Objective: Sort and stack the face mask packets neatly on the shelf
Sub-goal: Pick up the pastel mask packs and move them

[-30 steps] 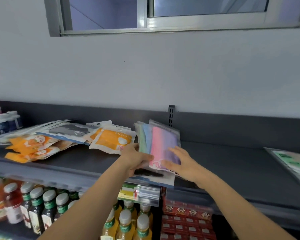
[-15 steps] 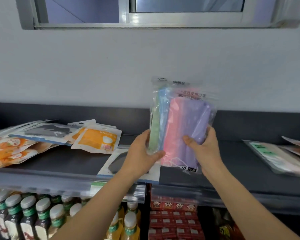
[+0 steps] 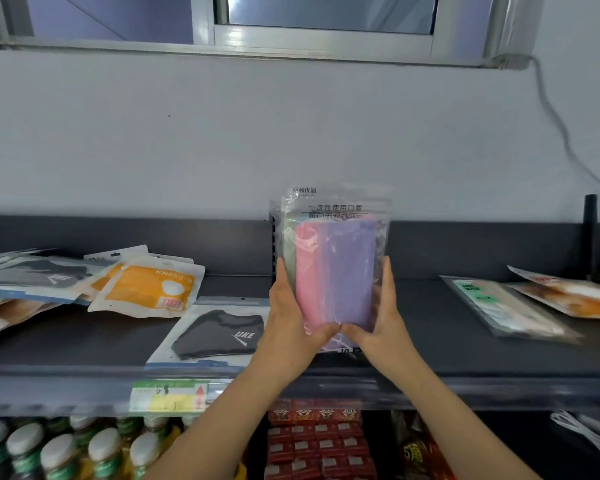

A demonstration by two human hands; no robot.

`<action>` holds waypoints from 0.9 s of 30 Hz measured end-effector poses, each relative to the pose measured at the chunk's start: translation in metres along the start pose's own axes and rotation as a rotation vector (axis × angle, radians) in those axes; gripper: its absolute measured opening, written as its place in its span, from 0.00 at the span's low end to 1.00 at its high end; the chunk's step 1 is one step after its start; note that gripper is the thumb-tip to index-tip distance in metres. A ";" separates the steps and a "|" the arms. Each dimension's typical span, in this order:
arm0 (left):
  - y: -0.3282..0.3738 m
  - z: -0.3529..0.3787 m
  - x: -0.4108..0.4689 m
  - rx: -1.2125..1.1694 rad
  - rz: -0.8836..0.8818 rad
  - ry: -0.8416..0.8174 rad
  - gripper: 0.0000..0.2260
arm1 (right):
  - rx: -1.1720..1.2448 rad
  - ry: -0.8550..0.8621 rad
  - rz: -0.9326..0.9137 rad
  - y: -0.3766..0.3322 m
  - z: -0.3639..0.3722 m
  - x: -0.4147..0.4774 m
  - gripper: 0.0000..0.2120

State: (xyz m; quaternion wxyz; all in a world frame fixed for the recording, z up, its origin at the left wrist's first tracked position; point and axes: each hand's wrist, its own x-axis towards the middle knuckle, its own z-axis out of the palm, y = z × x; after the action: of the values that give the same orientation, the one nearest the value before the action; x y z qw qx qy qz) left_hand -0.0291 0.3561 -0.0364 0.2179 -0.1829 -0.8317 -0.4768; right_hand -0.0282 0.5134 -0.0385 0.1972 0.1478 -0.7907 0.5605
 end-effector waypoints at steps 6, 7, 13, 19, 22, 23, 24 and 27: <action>0.024 0.017 0.011 0.015 0.015 0.036 0.51 | -0.020 0.064 0.044 0.001 -0.024 0.007 0.49; 0.029 0.023 0.015 -0.016 0.011 0.033 0.50 | -0.011 0.094 0.054 -0.002 -0.033 0.007 0.47; 0.033 0.078 0.048 -0.154 -0.216 -0.261 0.36 | -0.228 0.178 0.279 0.011 -0.089 0.013 0.29; 0.033 0.109 0.048 0.181 -0.143 -0.631 0.43 | -0.094 0.058 0.482 0.038 -0.130 0.001 0.29; 0.039 0.115 0.056 0.344 -0.014 -0.697 0.44 | -0.147 -0.035 0.471 0.037 -0.143 0.002 0.40; 0.042 0.118 0.058 0.385 0.009 -0.698 0.43 | -0.233 -0.083 0.454 0.036 -0.147 0.003 0.43; 0.043 0.122 0.060 0.420 0.019 -0.693 0.42 | -0.328 -0.127 0.426 0.036 -0.152 0.004 0.44; 0.050 0.137 0.067 0.559 0.006 -0.684 0.40 | -0.663 -0.173 0.259 0.038 -0.163 0.009 0.41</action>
State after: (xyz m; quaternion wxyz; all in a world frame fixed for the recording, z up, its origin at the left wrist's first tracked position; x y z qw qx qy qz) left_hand -0.0850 0.5058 -0.0261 -0.0273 -0.2668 -0.9524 -0.1450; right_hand -0.0299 0.6796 -0.0173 0.0945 0.0213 -0.9553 0.2794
